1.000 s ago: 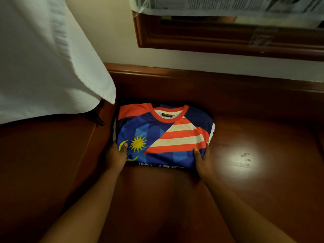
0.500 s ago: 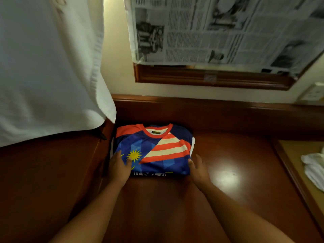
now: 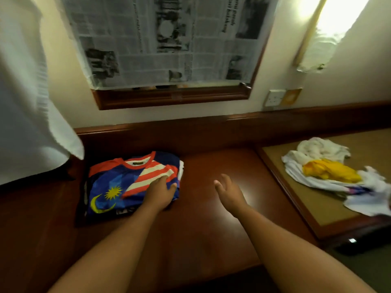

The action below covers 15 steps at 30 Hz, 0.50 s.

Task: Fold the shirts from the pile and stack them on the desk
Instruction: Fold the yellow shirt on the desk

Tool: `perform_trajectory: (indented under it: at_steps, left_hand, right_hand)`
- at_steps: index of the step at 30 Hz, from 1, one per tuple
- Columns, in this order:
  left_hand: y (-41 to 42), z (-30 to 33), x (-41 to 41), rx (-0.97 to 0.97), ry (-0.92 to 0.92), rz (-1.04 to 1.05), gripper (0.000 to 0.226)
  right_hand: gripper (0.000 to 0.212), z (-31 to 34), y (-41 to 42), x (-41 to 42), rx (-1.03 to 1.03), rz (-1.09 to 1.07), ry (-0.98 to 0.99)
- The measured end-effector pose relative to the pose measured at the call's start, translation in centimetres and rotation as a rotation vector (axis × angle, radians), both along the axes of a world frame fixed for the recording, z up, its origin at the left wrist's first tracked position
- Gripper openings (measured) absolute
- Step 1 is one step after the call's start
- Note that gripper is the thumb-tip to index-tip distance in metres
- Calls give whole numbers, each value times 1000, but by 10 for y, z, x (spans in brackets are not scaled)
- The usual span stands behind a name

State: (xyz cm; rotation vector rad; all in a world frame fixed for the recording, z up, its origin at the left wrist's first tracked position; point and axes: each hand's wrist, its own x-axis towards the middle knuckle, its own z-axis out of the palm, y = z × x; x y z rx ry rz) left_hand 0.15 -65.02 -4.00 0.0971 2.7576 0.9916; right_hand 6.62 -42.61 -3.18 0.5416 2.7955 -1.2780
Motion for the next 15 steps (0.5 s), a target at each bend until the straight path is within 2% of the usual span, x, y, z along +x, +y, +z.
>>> perform_trajectory:
  at_steps: [8,15]
  left_hand:
    - [177,23,40,-80,44,-243,55]
    - [338,30,88,-64,45,-356,55]
  right_hand:
    - [60,20,159,69,51,-125,-23]
    - [58,28,303,120,128,-192,-51]
